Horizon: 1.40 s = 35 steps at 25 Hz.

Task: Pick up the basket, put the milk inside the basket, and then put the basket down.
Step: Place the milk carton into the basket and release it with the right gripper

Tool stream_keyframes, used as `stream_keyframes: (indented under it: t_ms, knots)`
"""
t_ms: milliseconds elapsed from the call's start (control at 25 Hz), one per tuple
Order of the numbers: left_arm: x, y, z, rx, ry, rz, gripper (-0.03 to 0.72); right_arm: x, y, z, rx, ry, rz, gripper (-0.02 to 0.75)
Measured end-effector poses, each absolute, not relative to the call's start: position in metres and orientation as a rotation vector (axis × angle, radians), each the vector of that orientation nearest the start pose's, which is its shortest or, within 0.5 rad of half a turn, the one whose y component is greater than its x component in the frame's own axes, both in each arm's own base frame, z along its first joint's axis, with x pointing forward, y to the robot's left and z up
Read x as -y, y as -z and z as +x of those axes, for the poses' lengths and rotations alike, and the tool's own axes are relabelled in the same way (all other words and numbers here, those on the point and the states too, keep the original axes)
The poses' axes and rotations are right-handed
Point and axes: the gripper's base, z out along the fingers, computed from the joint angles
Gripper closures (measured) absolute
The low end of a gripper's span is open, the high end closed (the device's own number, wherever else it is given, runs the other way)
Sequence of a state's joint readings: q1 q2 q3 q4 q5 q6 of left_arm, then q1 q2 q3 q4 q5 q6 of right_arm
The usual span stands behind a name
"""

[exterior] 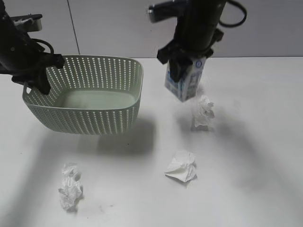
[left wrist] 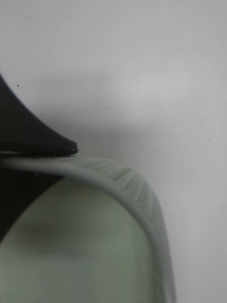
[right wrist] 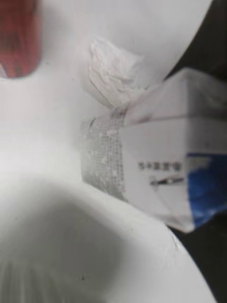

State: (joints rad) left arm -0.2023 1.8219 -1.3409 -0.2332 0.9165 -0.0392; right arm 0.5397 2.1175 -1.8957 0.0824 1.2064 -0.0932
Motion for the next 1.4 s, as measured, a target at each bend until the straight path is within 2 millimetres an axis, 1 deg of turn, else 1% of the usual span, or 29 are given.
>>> stream_keyframes:
  t_ms: [120, 160, 240, 360, 480, 560, 640, 720, 880, 1000, 1080, 1160, 1200, 1280, 1360, 1400]
  knots:
    - [0.091, -0.225, 0.361, -2.887, 0.338, 0.065, 0.703, -0.236, -0.293, 0.377, -2.670, -0.224, -0.856, 0.420]
    - [0.091, -0.225, 0.361, -2.886, 0.338, 0.064, 0.703, -0.236, -0.307, 0.375, -2.633, -0.233, -0.852, 0.420]
    - [0.091, -0.225, 0.361, -2.884, 0.337, 0.065, 0.703, -0.242, -0.330, 0.369, -2.560, -0.254, -0.861, 0.420]
    - [0.091, -0.225, 0.361, -2.881, 0.339, 0.063, 0.703, -0.263, -0.348, 0.356, -2.485, -0.319, -0.905, 0.420]
    - [0.091, -0.225, 0.362, -2.878, 0.339, 0.062, 0.703, -0.289, -0.351, 0.345, -2.420, -0.383, -0.958, 0.420]
    - [0.091, -0.225, 0.362, -2.878, 0.341, 0.061, 0.703, -0.306, -0.341, 0.343, -2.408, -0.402, -0.991, 0.420]
    - [0.091, -0.225, 0.362, -2.878, 0.341, 0.061, 0.703, -0.323, -0.321, 0.343, -2.426, -0.403, -1.031, 0.420]
    - [0.091, -0.225, 0.362, -2.878, 0.342, 0.061, 0.703, -0.337, -0.293, 0.346, -2.462, -0.396, -1.064, 0.420]
    - [0.091, -0.225, 0.362, -2.880, 0.342, 0.061, 0.703, -0.354, -0.243, 0.354, -2.522, -0.374, -1.097, 0.421]
    - [0.091, -0.225, 0.361, -2.882, 0.342, 0.062, 0.703, -0.359, -0.218, 0.360, -2.555, -0.358, -1.105, 0.419]
    - [0.091, -0.225, 0.361, -2.884, 0.332, 0.068, 0.703, -0.361, -0.211, 0.361, -2.562, -0.366, -1.103, 0.402]
    - [0.090, -0.225, 0.361, -2.887, 0.325, 0.072, 0.703, -0.363, -0.212, 0.362, -2.544, -0.388, -1.087, 0.347]
    - [0.090, -0.225, 0.361, -2.886, 0.319, 0.076, 0.703, -0.364, -0.214, 0.361, -2.532, -0.397, -1.083, 0.301]
    - [0.090, -0.224, 0.361, -2.887, 0.316, 0.078, 0.703, -0.365, -0.219, 0.361, -2.516, -0.404, -1.078, 0.203]
    - [0.090, -0.224, 0.361, -2.887, 0.314, 0.081, 0.703, -0.363, -0.228, 0.360, -2.496, -0.402, -1.074, 0.143]
    - [0.090, -0.224, 0.361, -2.888, 0.314, 0.081, 0.703, -0.361, -0.236, 0.359, -2.480, -0.389, -1.076, 0.130]
